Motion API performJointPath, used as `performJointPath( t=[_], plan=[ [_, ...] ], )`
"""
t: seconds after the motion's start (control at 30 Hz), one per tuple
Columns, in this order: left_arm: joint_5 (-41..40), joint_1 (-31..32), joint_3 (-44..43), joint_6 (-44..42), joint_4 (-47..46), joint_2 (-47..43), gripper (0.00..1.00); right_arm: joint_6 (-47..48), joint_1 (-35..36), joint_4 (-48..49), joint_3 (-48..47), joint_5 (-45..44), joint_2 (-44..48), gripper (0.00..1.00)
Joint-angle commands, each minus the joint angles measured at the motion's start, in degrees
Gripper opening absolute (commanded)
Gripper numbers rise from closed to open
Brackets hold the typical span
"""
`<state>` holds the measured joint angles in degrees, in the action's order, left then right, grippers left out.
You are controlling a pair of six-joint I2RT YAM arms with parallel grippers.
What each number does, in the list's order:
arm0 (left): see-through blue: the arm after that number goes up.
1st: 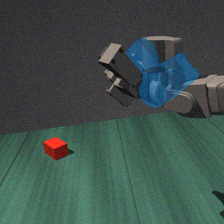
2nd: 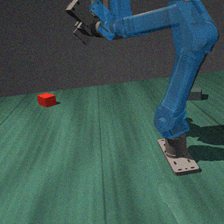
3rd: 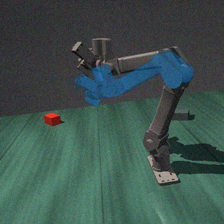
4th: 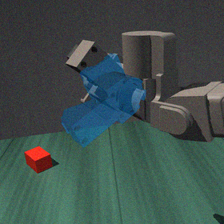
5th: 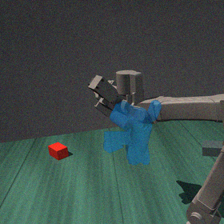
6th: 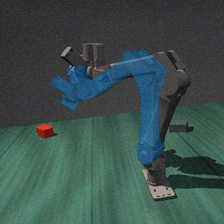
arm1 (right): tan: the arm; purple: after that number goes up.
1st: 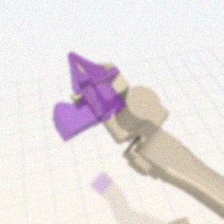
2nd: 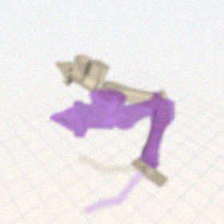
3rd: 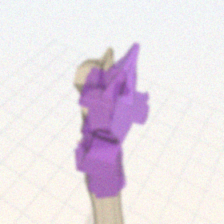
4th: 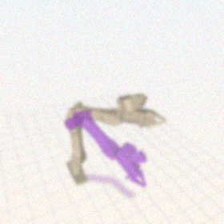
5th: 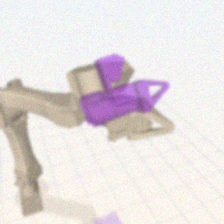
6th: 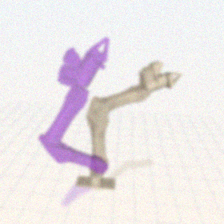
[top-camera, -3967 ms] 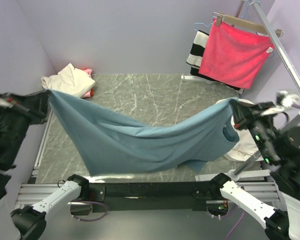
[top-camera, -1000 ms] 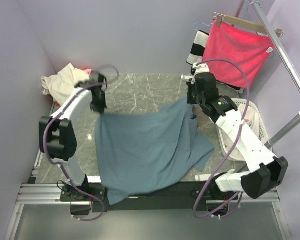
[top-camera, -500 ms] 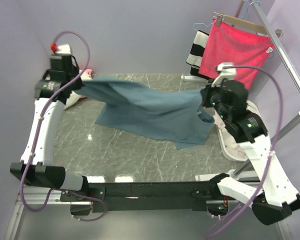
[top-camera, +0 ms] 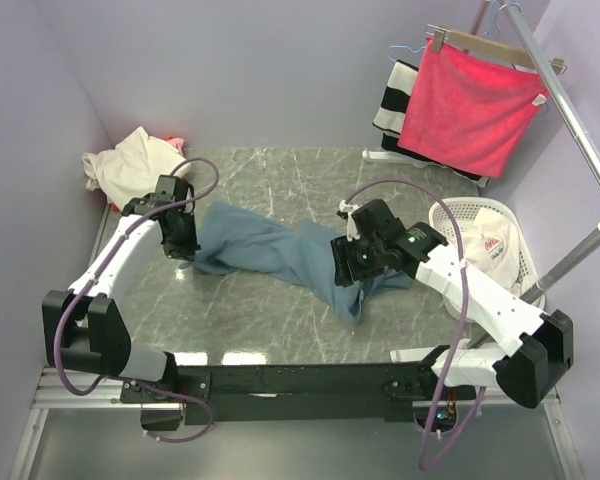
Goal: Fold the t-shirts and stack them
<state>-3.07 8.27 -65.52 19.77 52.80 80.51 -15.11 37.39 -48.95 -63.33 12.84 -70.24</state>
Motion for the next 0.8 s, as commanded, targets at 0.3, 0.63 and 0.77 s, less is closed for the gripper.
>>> performJointPath(
  t=[0.3,0.63,0.77],
  plan=[
    [2.02,1.22,-1.98,-0.78,-5.16,6.06,0.01,-1.32,-7.06,16.51,-6.10,-19.27,-15.18,0.62],
    [2.10,1.22,-1.19,-1.58,-5.86,8.61,0.01,-1.85,-10.67,17.92,-1.54,-6.52,-19.41,0.58],
    [2.19,1.13,-1.28,-1.75,-6.04,9.49,0.01,-2.20,-10.58,18.10,0.31,-5.02,-21.16,0.57]
  ],
)
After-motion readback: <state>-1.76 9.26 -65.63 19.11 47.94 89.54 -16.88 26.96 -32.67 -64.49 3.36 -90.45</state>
